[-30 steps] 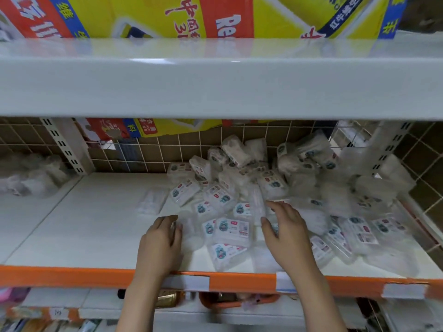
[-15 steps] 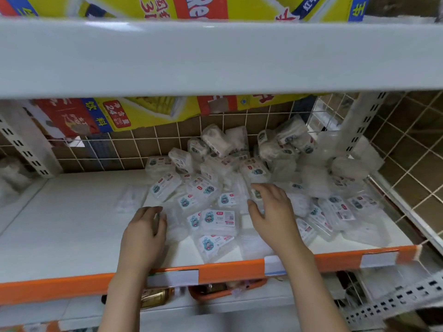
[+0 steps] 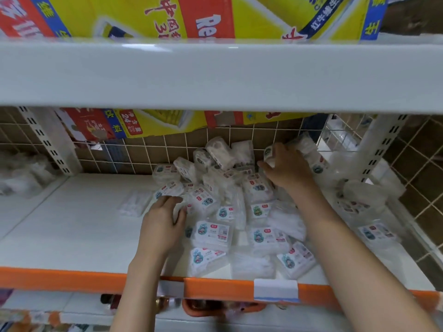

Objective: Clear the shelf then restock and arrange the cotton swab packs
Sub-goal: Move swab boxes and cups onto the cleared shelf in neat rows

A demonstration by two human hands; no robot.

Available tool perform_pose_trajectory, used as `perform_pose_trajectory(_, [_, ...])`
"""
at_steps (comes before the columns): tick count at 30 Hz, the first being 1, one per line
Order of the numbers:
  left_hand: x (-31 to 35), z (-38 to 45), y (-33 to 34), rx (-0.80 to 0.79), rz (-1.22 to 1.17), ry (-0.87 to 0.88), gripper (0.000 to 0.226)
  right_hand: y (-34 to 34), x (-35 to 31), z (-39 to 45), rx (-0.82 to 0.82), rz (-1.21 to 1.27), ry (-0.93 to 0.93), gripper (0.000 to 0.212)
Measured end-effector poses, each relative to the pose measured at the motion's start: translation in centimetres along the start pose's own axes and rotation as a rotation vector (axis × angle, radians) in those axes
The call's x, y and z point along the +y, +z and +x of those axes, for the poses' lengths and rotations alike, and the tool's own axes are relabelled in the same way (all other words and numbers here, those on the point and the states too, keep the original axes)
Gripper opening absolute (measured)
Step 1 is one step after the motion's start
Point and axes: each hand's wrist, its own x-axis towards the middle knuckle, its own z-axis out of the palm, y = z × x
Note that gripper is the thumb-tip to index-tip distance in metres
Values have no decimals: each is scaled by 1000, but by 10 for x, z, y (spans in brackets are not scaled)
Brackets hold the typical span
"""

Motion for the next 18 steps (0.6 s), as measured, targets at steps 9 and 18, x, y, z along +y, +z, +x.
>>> perform_pose_trajectory(9, [27,11,16,-53,-6,81,66,15,-5,-2,27,-85,14,54])
perform_pose_trajectory(18, [60,78,36,-55,32,139,62,17,22,-45,261,269,-96,49])
